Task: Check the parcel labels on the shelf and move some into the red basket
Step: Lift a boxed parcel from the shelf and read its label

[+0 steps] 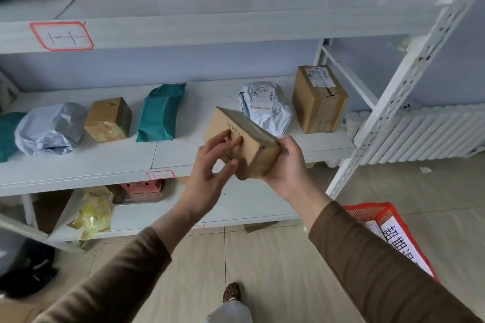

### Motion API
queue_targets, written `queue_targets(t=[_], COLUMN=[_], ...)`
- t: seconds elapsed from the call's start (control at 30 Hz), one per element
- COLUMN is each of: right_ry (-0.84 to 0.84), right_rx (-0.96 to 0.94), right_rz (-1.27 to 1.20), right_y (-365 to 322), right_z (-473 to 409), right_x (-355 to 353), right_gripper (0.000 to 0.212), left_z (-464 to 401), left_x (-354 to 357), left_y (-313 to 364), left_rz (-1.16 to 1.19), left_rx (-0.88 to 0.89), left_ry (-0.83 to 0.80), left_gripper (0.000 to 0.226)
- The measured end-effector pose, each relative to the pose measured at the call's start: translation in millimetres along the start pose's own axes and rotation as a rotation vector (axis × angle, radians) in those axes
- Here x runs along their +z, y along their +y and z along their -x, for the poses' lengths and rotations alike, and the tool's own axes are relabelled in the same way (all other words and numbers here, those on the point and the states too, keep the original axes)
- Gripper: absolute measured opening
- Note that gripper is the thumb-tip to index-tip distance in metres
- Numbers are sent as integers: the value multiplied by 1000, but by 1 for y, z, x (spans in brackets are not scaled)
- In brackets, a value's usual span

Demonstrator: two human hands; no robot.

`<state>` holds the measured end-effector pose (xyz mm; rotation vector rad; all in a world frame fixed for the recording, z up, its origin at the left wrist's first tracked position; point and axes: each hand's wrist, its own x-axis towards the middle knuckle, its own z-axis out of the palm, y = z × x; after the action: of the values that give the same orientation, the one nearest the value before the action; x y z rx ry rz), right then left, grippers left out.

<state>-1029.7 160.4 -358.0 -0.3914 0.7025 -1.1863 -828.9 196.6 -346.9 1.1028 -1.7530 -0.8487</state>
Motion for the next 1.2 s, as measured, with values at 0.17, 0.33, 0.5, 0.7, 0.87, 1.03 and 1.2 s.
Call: queue_targets(t=[0.17,0.33,0.5,0.7,0.87,1.03,1.2], right_ry=[-89,-37,24,36,-38,16,58], right_rx=[-45,-226,-746,-1051,-819,-817,-878], right_rz=[-62,182,1008,1466,1391,1397,1423], right_y=[19,21,31,51,57,60,62], right_z=[28,52,64,61,49,30,15], right_x=[-16,0,24,33,20,10,10], right_gripper=[56,56,49,54,110,127,110], left_z=[39,46,28,12,7,9,-2], left_x=[15,32,30,8,-2,-5,-13], left_y=[12,24,25,19,8,-3,-22], left_rz=[64,329,735,784,483,299,393], left_rx=[93,-107,-427,-450,-300,-88,-162], left_ry=[60,269,225,77,194,165,119], left_gripper=[36,49,57,65,76,88,84])
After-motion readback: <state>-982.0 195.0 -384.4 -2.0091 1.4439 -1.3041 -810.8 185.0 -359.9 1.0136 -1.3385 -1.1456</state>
